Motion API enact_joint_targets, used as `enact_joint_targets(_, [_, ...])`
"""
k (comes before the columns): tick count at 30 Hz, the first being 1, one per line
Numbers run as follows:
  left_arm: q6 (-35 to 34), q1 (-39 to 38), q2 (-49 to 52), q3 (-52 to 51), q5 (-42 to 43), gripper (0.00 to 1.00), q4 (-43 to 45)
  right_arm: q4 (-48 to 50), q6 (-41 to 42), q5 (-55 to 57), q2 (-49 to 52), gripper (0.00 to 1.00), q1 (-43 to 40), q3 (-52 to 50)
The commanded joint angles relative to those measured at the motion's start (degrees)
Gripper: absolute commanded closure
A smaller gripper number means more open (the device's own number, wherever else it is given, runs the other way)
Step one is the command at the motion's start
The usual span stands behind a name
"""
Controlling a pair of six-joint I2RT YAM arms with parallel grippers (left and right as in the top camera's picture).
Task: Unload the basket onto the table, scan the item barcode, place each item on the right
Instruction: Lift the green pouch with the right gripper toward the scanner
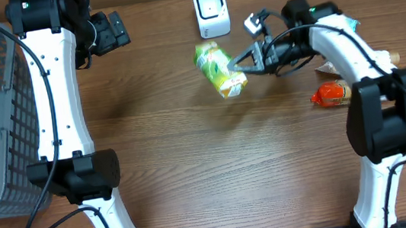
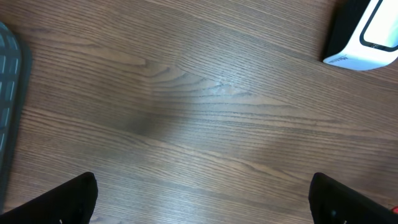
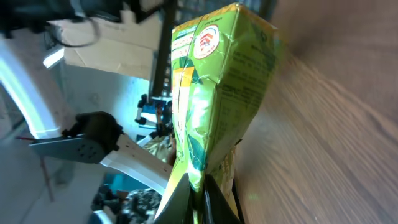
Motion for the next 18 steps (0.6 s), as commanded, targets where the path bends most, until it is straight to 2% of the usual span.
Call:
enact_joint_targets(1, [-0.8,0.1,-0.9,1.1,0.1,0.0,0.1,0.4,1.8,-6.6,-8.5,0.96,-1.4,7.4])
enact_joint_targets(9, [-0.8,0.1,-0.9,1.1,0.1,0.0,0.1,2.1,7.6,-6.6,-15.0,0.96,-5.6,21.4])
enact_joint_targets(18, [-0.8,0.1,-0.9,1.1,0.1,0.0,0.1,4.2,9.3,-6.6,-16.3,0.96,-6.3,23.8])
